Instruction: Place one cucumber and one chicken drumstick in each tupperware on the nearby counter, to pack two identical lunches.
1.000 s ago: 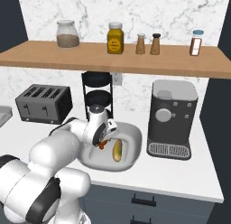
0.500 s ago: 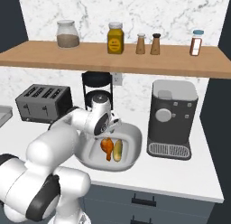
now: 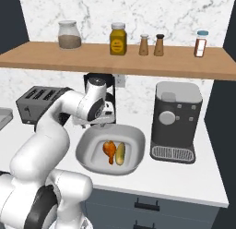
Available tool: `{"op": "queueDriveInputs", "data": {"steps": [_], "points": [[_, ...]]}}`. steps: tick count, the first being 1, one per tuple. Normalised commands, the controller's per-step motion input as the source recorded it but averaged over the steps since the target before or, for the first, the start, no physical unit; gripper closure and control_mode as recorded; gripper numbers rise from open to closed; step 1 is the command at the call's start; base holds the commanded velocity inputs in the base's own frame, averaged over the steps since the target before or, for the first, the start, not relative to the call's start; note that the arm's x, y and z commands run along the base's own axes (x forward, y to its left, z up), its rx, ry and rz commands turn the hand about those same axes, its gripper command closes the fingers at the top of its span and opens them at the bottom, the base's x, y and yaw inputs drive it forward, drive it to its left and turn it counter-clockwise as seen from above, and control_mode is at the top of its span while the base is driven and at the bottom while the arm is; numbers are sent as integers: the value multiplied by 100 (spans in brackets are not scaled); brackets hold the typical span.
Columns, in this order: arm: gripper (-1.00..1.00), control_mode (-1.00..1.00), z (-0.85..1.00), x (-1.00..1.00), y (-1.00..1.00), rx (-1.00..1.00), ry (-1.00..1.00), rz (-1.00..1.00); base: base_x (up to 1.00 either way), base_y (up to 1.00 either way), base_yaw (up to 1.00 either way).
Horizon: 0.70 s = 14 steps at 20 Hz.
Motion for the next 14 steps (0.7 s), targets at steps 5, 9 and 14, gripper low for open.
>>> {"op": "queueDriveInputs", "data": {"steps": [5, 9, 14], "points": [[-100, -100, 12, -87, 53, 23, -29, -46, 0, 0, 0], [-100, -100, -34, -93, 30, 0, -31, -45, 0, 0, 0], [-100, -100, 62, -86, 5, 0, -13, -32, 0, 0, 0]]}}
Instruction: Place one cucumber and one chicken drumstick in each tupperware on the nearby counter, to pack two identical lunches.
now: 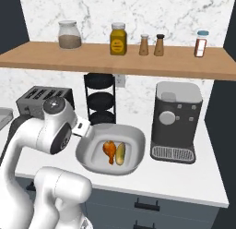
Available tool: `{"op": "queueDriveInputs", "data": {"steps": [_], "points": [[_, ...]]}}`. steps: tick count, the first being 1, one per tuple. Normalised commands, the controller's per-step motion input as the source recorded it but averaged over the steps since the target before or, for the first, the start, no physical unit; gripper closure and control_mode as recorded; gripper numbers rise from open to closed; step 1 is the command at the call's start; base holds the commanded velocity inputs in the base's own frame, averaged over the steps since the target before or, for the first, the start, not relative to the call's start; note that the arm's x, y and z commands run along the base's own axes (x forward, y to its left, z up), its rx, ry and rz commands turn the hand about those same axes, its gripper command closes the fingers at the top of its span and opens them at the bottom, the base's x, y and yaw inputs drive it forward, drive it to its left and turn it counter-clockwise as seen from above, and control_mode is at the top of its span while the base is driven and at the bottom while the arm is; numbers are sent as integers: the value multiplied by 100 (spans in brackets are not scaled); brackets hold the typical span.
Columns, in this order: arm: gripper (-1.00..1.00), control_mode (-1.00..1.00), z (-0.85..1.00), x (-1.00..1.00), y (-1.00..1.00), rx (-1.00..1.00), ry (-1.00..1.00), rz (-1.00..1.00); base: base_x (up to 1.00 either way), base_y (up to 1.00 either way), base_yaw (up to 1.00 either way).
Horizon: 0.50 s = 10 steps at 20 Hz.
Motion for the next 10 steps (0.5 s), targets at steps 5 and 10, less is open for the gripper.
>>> {"op": "queueDriveInputs", "data": {"steps": [5, 10], "points": [[-100, -100, 91, -40, 26, -9, -4, -14, 0, 0, 0], [-100, -100, 56, -45, 39, -17, -7, -2, 0, 0, 0]]}}
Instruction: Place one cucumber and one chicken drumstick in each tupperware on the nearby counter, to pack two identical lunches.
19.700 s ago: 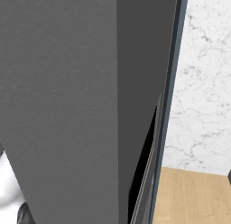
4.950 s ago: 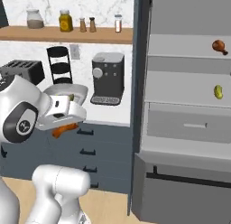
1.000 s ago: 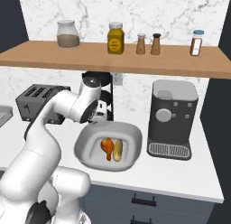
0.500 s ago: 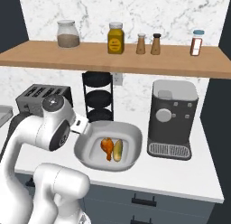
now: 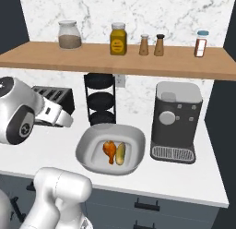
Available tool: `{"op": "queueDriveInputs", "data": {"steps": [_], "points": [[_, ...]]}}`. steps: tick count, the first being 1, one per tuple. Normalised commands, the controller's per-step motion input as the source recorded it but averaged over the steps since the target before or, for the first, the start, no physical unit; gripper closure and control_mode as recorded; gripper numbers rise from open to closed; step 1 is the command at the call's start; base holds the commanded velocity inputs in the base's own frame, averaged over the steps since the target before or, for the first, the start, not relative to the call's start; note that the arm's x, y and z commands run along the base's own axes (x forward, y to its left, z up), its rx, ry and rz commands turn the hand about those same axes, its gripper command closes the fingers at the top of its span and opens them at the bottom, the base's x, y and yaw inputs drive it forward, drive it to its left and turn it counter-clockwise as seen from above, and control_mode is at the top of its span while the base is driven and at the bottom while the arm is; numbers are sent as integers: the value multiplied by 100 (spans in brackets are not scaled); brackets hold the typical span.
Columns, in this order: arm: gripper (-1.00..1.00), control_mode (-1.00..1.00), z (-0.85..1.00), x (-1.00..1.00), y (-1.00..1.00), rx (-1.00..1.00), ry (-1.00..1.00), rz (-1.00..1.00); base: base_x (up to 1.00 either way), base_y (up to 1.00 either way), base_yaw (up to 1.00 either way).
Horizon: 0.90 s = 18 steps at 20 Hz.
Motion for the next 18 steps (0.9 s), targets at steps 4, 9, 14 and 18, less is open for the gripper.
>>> {"op": "queueDriveInputs", "data": {"steps": [4, 9, 14, 18], "points": [[-100, -100, 8, -51, 41, -19, -1, 0, 0, 0, 0], [-100, 100, 0, -22, 4, -4, 0, 0, -35, -24, 1], [-100, 100, 0, 0, 0, 0, 0, 0, -42, -93, 2], [-100, 100, 0, 0, 0, 0, 0, 0, -85, -100, 0]]}}
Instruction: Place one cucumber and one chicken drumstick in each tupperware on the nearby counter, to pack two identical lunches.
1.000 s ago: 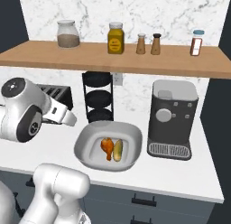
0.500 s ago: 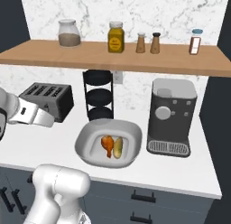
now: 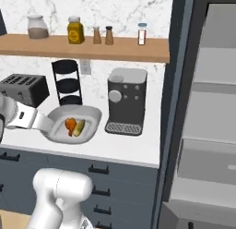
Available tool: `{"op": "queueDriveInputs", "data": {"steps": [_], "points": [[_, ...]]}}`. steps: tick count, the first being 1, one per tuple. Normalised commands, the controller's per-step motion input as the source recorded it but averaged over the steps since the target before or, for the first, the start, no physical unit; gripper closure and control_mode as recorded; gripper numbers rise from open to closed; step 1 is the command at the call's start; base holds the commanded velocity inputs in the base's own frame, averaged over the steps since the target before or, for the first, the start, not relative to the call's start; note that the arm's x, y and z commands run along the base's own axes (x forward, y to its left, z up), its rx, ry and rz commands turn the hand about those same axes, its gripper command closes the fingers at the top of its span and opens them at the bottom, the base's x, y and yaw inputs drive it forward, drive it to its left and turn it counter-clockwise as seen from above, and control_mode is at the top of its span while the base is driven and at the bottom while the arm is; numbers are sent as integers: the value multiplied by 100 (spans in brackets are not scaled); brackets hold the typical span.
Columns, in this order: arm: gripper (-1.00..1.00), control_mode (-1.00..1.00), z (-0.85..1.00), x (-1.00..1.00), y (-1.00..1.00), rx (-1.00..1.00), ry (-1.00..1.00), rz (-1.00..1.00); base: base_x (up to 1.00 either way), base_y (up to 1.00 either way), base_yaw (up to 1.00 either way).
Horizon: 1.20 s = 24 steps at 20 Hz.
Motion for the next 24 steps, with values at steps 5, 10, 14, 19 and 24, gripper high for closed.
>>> {"op": "queueDriveInputs", "data": {"steps": [5, 10, 14, 19, 24], "points": [[-100, 100, 0, 0, 0, 0, 0, 0, -100, -66, 0], [-100, 100, 0, 0, 0, 0, 0, 0, -33, -72, -4], [-100, 100, 0, 0, 0, 0, 0, 0, 21, -87, -5], [-100, 100, 0, 0, 0, 0, 0, 0, 32, -75, -3], [-100, 100, 0, 0, 0, 0, 0, 0, 16, -62, -3]]}}
